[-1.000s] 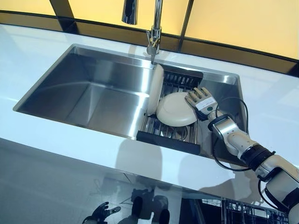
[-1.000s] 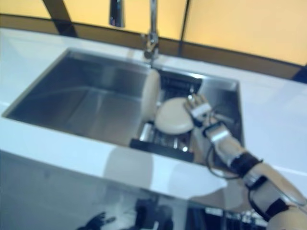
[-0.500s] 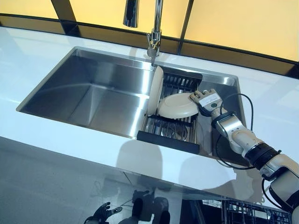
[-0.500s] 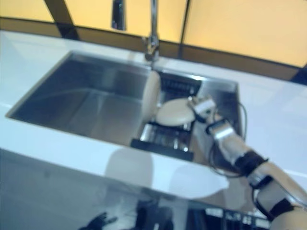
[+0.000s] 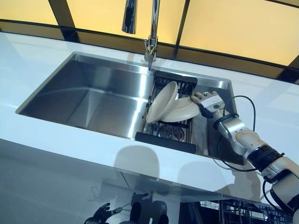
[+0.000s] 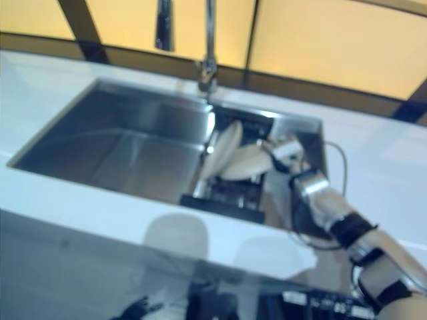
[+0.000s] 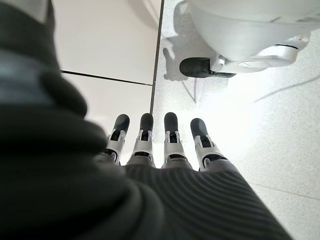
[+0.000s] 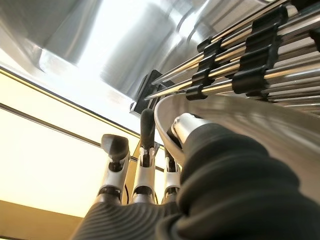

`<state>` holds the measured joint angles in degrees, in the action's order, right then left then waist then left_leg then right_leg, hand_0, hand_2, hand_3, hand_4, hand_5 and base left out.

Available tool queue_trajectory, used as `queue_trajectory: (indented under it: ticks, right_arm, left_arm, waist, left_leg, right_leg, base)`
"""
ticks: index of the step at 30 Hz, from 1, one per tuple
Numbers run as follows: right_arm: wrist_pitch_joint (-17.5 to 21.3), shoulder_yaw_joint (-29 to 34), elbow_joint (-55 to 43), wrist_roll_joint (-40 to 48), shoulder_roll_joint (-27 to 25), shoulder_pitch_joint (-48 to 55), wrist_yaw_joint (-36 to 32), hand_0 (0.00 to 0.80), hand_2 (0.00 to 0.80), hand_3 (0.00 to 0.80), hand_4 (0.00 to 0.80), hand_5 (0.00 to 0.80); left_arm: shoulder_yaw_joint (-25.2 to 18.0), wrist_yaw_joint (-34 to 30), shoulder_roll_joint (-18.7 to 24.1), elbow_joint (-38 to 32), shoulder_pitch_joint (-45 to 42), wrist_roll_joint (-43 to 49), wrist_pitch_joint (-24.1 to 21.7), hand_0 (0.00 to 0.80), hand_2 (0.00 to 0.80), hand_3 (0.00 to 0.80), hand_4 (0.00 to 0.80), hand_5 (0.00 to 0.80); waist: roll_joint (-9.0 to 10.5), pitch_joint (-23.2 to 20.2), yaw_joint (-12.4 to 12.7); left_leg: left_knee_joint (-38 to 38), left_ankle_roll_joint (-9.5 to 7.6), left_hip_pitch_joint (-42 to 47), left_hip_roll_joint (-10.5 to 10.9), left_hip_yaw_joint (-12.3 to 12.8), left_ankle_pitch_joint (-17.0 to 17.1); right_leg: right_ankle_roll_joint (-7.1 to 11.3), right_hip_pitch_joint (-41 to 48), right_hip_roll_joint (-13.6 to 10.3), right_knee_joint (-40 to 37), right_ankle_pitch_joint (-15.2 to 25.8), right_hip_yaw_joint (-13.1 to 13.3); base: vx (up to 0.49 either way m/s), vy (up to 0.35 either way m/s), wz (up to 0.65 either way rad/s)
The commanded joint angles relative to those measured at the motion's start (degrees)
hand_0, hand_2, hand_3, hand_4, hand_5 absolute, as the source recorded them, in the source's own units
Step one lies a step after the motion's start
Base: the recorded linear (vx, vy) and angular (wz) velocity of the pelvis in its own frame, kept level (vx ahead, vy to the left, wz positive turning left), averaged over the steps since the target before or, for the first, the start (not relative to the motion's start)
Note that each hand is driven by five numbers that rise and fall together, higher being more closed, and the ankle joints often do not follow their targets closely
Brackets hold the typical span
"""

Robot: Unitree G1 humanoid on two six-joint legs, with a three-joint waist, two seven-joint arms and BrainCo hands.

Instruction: Take plates into dishwasher

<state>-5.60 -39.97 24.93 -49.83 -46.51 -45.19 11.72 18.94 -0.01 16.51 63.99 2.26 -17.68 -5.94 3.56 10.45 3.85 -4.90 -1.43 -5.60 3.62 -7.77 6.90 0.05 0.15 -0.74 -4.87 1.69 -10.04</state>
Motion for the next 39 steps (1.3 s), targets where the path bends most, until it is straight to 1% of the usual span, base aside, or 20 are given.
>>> queue_trajectory:
  ticks: [1, 5, 9, 13, 20, 25, 31, 34, 39]
  right_arm:
    - [2.4, 0.8, -2.4, 3.5, -3.0, 1.6, 1.3, 0.800, 0.800, 0.800, 0.800, 0.800]
    - [5.0, 1.6, -3.6, 6.4, -2.4, 2.9, 0.7, 0.800, 0.800, 0.800, 0.800, 0.800]
    - [5.6, 3.0, -4.9, 9.5, -1.5, 3.9, -0.1, 0.800, 0.800, 0.800, 0.800, 0.800]
    - [7.9, 4.6, -5.5, 11.1, -0.4, 5.0, -0.6, 0.800, 0.800, 0.800, 0.800, 0.800]
    - [9.6, 7.8, -6.5, 15.8, -0.4, 6.7, -1.9, 0.800, 0.800, 0.800, 0.800, 0.800]
    - [8.8, 9.8, -6.4, 17.7, -0.7, 8.2, -2.2, 0.800, 0.800, 0.800, 0.800, 0.800]
    - [8.0, 14.4, -6.0, 20.0, -1.9, 10.2, -1.1, 0.800, 0.800, 0.800, 0.800, 0.800]
    - [8.1, 16.2, -5.9, 21.2, -2.9, 10.9, -0.9, 0.800, 0.800, 0.800, 0.800, 0.800]
    - [8.2, 20.1, -6.4, 25.4, -4.5, 12.2, -1.3, 0.800, 0.800, 0.800, 0.800, 0.800]
  left_arm:
    - [0.5, 0.1, -0.4, 1.8, -0.5, 0.8, -1.0, 0.000, 0.000, 0.000, 0.000, 0.000]
    - [0.1, 0.0, -0.6, 2.0, -1.0, 1.0, -0.8, 0.000, 0.000, 0.000, 0.000, 0.000]
    - [-0.2, -0.1, -1.0, 2.1, -1.3, 1.3, -0.9, 0.000, 0.000, 0.000, 0.000, 0.000]
    - [-0.3, -0.1, -1.2, 2.1, -1.8, 1.1, -1.1, 0.000, 0.000, 0.000, 0.000, 0.000]
    - [-0.7, -0.5, -1.2, 2.2, -2.4, 1.5, -1.1, 0.000, 0.000, 0.000, 0.000, 0.000]
    - [-0.7, -0.6, -1.2, 2.2, -2.7, 1.3, -1.1, 0.000, 0.000, 0.000, 0.000, 0.000]
    - [-1.1, -0.5, -1.3, 2.1, -3.2, 1.0, -1.1, 0.000, 0.000, 0.000, 0.000, 0.000]
    - [-1.2, -0.6, -1.2, 1.9, -3.5, 0.9, -1.1, 0.000, 0.000, 0.000, 0.000, 0.000]
    - [-1.6, -0.8, -1.1, 2.1, -3.5, 1.0, -1.0, 0.000, 0.000, 0.000, 0.000, 0.000]
  waist:
    - [0.29, -4.3, 0.8]
    - [0.24, -4.5, 0.7]
    - [0.18, -4.6, 0.7]
    - [0.03, -4.6, 0.6]
    - [0.04, -4.6, 0.5]
    - [0.16, -4.9, 0.2]
    - [0.37, -5.1, -0.4]
    - [0.49, -5.1, -0.7]
    - [0.94, -5.3, -1.3]
  left_leg:
    - [-0.1, -2.70, 4.1, 0.2, 3.4, -7.9]
    - [-0.1, -2.66, 4.6, 0.2, 3.5, -8.1]
    - [-0.1, -2.67, 5.0, 0.2, 3.3, -8.2]
    - [-0.1, -2.69, 5.2, 0.2, 3.2, -8.3]
    - [-0.1, -2.77, 5.6, 0.1, 3.2, -8.4]
    - [-0.1, -2.84, 6.0, 0.0, 3.4, -8.6]
    - [-0.1, -3.02, 6.7, -0.2, 3.7, -8.9]
    - [-0.1, -3.04, 6.9, -0.3, 3.9, -9.0]
    - [-0.1, -3.13, 7.3, -0.3, 4.1, -9.2]
  right_leg:
    - [2.68, -0.9, -1.3, 0.8, 0.2, 3.3]
    - [2.57, -0.4, -1.3, 0.8, 0.0, 3.5]
    - [2.43, -0.1, -1.3, 0.9, -0.2, 3.5]
    - [2.27, 0.1, -1.2, 1.1, -0.5, 3.5]
    - [2.13, 0.3, -1.2, 1.4, -0.7, 3.5]
    - [2.06, 0.6, -1.2, 1.4, -0.8, 3.8]
    - [1.98, 1.0, -1.0, 1.6, -0.9, 4.4]
    - [2.02, 1.1, -0.9, 1.7, -0.9, 4.6]
    - [2.07, 1.3, -0.7, 1.6, -0.8, 5.2]
  base:
    - [0.054, -0.010, 0.00]
    - [0.058, -0.006, 0.00]
    - [0.050, -0.004, -0.01]
    - [0.044, 0.001, 0.00]
    - [0.039, -0.001, 0.01]
    - [0.037, 0.003, 0.00]
    - [0.023, 0.004, 0.00]
    - [0.000, 0.000, 0.00]
    - [0.008, 0.001, -0.04]
